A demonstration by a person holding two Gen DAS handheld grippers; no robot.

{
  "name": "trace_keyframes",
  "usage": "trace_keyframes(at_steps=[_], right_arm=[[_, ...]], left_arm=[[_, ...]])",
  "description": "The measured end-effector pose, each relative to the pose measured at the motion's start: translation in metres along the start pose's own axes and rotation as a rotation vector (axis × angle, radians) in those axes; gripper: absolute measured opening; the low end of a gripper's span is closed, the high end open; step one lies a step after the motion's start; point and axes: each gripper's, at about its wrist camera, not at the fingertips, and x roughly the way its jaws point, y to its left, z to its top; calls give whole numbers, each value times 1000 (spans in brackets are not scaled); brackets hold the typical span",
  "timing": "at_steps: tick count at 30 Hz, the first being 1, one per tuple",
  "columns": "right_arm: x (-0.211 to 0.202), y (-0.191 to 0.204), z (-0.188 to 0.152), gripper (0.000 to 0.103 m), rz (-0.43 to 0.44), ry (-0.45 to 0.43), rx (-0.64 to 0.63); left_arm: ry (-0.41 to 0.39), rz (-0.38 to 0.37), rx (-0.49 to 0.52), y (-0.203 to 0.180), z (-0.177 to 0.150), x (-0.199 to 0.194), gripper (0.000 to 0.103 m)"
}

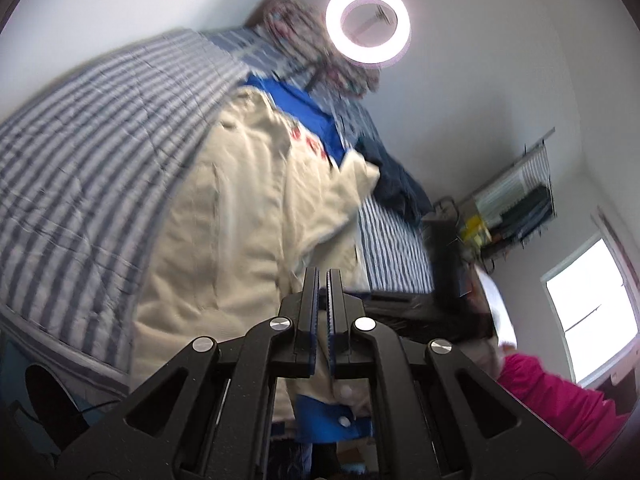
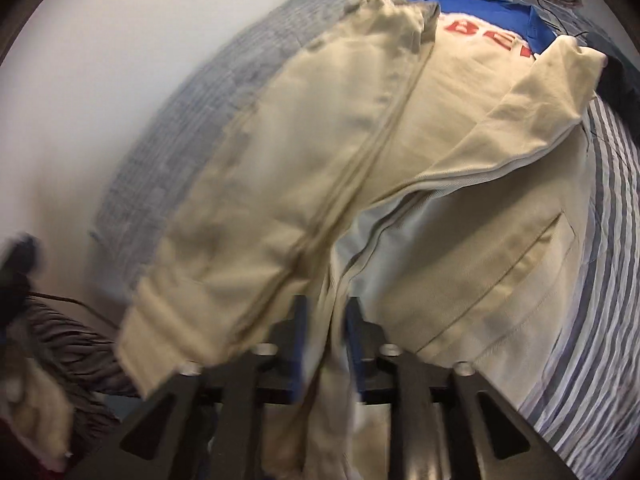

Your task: Fold large clothes

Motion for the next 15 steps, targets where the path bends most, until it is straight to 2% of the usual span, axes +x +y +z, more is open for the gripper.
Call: trace_keyframes(at_steps=[3,5,6,7,9,11,15], right_arm=[[-32,0,-14,31,33,-39,-8],[-55,-12,-25,33,66,-77,31],[-66,-21,-30,37,67,-99,53],[-73,-27,-31,38,62,-114,63],[-89,-49,-30,39,11,-161,97],[-99,-71,-26,39,-6,-204,148],[-112,-119,-4,40,-36,-294,241]], left_arm=[[75,-11,0,-3,-12,14,1],[116,-13,1,-6,-20,22,2],[144,-10,8,-8,-25,29,6],[160,-8,11,-10,-28,33,19],[194,-13,14,-15,-38,46,37],[219,-17,42,-23,-45,54,37],[226,24,107,-36,-53,66,37]])
